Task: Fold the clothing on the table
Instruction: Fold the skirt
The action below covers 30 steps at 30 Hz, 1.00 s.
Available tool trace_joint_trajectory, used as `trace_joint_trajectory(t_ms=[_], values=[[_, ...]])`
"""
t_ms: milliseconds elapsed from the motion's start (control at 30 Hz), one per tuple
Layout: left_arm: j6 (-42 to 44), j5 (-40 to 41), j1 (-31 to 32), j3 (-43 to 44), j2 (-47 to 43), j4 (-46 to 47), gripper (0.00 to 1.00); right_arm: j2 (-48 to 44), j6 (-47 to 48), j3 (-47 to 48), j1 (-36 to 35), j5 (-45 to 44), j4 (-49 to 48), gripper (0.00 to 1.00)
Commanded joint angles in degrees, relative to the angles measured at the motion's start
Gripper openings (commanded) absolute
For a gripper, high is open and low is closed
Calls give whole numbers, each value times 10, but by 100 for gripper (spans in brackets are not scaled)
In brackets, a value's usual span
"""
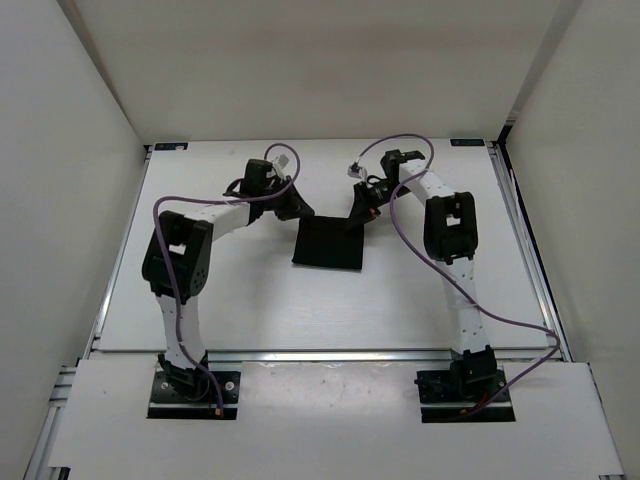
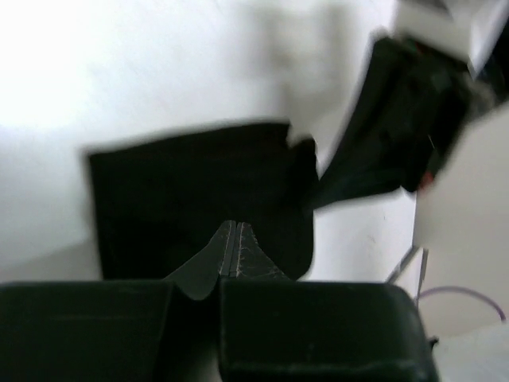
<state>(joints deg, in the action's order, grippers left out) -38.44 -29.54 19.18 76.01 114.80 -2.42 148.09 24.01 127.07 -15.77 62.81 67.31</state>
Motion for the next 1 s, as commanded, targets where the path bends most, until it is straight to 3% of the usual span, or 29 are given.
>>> trace_joint_trajectory(t_ms=[0, 200, 367, 500, 567, 633, 700, 800, 833, 867, 900, 967], values=[[12, -17, 32, -53, -68, 0, 0, -10, 3, -11, 6, -2, 5, 0], [-1, -16, 59, -159, -82, 12, 0, 24, 1, -9, 8, -17, 13, 0], [10, 4, 57, -154, -69, -29, 0, 15, -5, -11, 17, -30, 7, 0], [27, 25, 48, -116, -99, -59, 1, -45, -30, -31, 26, -38, -12, 0], [49, 50, 41, -83, -111, -117, 11, -120, -57, -69, 31, -45, -38, 0], [70, 71, 37, -19, -118, -198, 99, -172, -60, -101, 30, -67, -48, 0], [79, 125, 32, 23, -124, -318, 99, -224, -65, -131, 22, -121, -58, 0], [94, 184, 25, 35, -164, -406, 98, -300, -86, -206, 29, -174, -81, 4], [83, 192, 19, 8, -198, -411, 99, -327, -90, -220, 36, -174, -85, 14], [75, 193, 16, -11, -221, -403, 99, -353, -106, -251, 40, -192, -97, 31], [62, 184, 1, -52, -268, -390, 99, -380, -107, -279, 43, -217, -103, 35], [55, 165, -37, -119, -358, -370, 99, -414, -116, -321, 48, -260, -102, 54]])
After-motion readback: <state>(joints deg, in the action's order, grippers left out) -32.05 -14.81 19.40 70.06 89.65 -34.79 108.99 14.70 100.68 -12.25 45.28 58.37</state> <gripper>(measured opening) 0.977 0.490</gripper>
